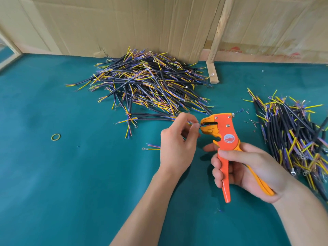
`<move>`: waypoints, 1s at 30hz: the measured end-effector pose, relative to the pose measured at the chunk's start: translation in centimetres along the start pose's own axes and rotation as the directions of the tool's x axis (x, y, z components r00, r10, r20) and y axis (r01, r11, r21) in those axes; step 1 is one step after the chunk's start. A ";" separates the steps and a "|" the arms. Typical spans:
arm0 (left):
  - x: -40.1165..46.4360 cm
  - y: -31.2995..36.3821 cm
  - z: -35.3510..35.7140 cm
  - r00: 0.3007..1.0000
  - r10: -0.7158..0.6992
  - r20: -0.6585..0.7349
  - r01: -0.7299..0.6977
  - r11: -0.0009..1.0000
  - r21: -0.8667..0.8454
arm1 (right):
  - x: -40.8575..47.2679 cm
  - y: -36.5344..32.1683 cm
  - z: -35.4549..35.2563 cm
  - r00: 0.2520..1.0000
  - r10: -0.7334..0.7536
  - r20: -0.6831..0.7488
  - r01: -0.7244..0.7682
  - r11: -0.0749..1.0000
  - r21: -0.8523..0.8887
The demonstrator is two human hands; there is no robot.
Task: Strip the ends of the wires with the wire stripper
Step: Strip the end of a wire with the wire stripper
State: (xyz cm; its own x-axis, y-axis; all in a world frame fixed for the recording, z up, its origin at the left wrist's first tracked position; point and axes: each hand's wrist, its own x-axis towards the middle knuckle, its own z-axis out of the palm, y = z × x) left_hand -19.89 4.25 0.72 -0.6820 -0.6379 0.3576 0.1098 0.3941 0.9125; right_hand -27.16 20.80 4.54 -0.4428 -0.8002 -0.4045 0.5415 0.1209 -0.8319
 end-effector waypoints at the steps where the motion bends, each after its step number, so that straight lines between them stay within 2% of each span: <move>1: 0.0 0.0 0.0 1.000 0.002 0.000 -0.002 1.000 0.000 | -0.1 0.0 0.0 1.000 0.000 -0.006 0.000 1.000 -0.003; 15: -0.3 0.0 -0.1 0.996 0.048 0.075 -0.049 0.999 0.015 | -0.7 -0.7 -1.6 0.999 0.021 0.038 -0.016 0.990 -0.137; 30: -0.2 -0.2 -0.1 0.992 0.050 0.117 -0.052 0.999 0.010 | -0.8 -0.4 -2.1 0.999 0.030 0.045 -0.024 0.992 -0.126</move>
State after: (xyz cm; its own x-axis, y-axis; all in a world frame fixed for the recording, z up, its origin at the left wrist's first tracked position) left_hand -19.70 4.19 0.52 -0.7554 -0.5356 0.3775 0.1380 0.4332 0.8907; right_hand -28.54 22.61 4.43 -0.3940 -0.8217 -0.4117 0.4574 0.2132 -0.8633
